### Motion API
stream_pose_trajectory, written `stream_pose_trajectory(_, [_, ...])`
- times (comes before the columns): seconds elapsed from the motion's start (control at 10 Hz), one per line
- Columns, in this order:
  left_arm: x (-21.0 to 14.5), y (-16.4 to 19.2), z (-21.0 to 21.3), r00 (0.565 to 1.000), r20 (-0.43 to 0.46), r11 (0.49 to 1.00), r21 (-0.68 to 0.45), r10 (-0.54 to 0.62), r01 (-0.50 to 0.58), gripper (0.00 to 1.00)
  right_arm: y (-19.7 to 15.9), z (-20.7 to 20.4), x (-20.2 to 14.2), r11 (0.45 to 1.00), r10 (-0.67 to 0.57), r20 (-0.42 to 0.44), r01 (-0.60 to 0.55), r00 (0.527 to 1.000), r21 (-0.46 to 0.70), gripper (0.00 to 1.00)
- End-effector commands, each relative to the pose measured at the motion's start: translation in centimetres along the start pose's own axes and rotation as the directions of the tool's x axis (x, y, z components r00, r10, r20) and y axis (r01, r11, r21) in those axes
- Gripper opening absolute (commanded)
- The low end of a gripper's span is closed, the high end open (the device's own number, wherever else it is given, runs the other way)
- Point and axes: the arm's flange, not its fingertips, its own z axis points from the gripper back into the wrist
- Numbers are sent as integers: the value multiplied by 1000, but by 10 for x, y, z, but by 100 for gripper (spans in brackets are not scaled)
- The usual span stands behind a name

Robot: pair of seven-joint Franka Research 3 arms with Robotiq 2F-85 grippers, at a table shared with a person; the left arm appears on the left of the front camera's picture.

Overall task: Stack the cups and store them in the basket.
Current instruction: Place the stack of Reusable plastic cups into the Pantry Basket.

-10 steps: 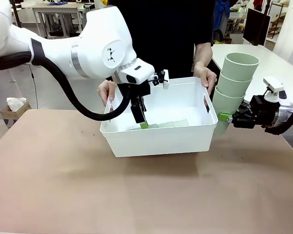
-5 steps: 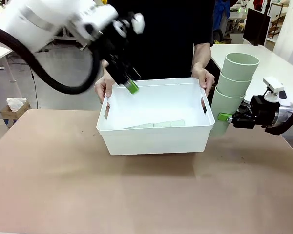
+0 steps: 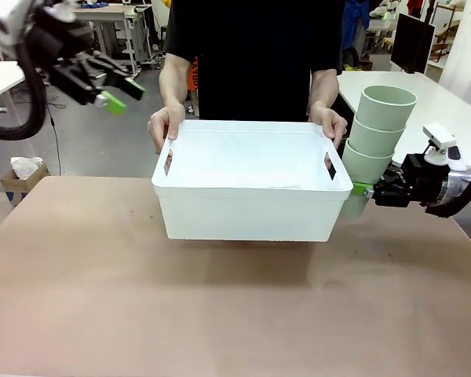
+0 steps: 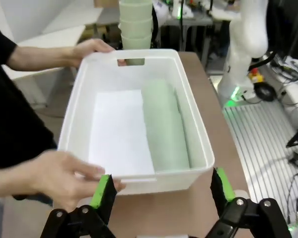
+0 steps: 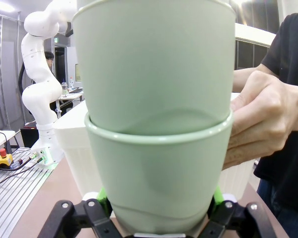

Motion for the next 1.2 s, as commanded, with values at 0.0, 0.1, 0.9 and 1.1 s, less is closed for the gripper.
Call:
stream_pose_trajectory(0.0, [-26,3,10,990,142,1000,2,-15,15,100,-1,-2,7,1000,14,11,-14,1000,-14,85])
stream_pose_trajectory(0.1, [-40,5,9,989,146,1000,1,1,-2,100,-1,-2,7,1000,14,11,-14,1000,-14,85])
stream_pose_trajectory(0.9, [-56,8,13,989,145,1000,-5,9,-8,100,-1,-2,7,1000,14,11,-14,1000,-14,85])
stream_pose_trajectory(1.1, [-56,8,13,989,145,1000,-5,9,-8,100,-1,-2,7,1000,14,11,-14,1000,-14,85])
